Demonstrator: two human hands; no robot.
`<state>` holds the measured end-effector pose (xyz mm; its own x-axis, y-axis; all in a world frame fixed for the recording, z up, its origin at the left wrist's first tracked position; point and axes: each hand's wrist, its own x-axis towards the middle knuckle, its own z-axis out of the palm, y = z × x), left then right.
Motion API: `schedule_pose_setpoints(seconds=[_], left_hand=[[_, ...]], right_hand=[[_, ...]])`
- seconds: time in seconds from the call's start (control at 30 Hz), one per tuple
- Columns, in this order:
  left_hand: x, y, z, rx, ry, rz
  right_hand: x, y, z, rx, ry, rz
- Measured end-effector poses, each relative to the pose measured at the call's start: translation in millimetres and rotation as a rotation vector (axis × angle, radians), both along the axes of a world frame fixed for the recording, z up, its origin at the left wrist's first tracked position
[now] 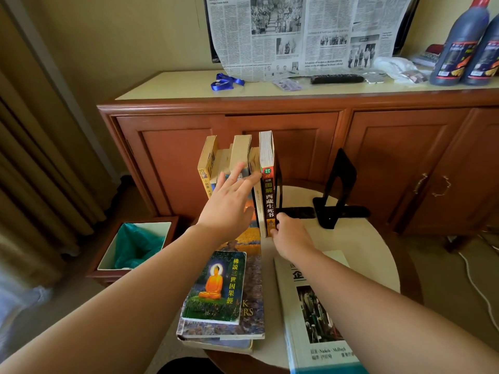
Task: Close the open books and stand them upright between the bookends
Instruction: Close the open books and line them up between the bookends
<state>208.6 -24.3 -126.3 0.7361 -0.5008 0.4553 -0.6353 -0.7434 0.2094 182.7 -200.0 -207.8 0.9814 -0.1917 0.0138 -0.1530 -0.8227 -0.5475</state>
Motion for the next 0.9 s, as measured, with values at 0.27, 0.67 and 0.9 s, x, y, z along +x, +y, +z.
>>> schedule_pose_setpoints(seconds=[0.27, 0.67, 0.9], left_hand=[[-44, 22, -35, 0.089, 0.168, 0.024], [-101, 50, -42, -0.055, 0.439, 0.495], [-104, 67, -21, 0.189, 0.508, 0.567]], right_hand=[[-69, -18, -12, 0.016, -0.054, 0.036], [-137, -10, -23, 0.021, -0.128, 0.037], [-136, 17, 16, 0.166, -0.224, 0.120]])
